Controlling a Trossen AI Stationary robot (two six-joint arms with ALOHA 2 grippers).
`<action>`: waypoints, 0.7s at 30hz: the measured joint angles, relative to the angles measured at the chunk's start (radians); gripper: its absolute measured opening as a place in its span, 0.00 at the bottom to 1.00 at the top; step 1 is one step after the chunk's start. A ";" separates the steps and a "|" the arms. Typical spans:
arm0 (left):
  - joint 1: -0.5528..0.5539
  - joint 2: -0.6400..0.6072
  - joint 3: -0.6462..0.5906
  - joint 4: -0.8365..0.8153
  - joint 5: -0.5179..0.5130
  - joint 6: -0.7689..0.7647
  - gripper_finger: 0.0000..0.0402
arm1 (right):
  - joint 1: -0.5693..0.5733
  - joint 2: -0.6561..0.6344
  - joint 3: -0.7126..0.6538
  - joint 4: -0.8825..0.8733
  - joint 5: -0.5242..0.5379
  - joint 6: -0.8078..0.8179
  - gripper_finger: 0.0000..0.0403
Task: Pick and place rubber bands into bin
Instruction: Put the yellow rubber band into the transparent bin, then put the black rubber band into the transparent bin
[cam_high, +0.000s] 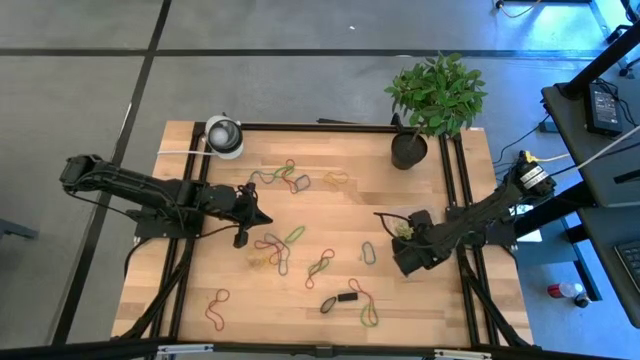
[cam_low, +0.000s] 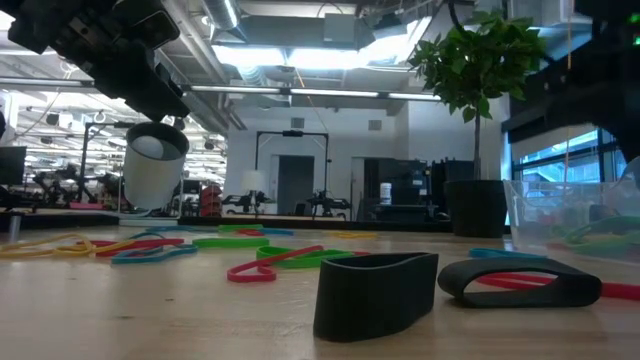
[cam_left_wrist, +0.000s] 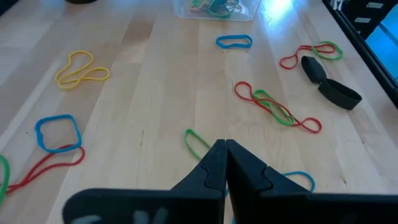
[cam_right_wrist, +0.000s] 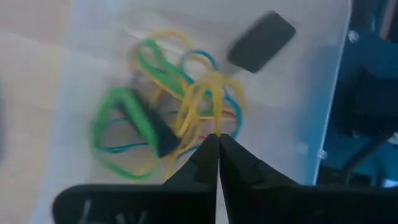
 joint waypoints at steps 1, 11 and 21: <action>0.000 0.000 0.000 0.000 0.000 -0.001 0.01 | -0.006 0.000 -0.010 0.009 -0.019 0.000 0.05; 0.000 0.000 0.000 0.000 -0.069 -0.071 0.01 | -0.013 -0.040 -0.013 0.008 -0.041 -0.004 0.32; -0.036 0.096 0.078 -0.004 -0.101 -0.066 0.01 | -0.023 -0.326 -0.017 0.054 0.112 -0.274 0.31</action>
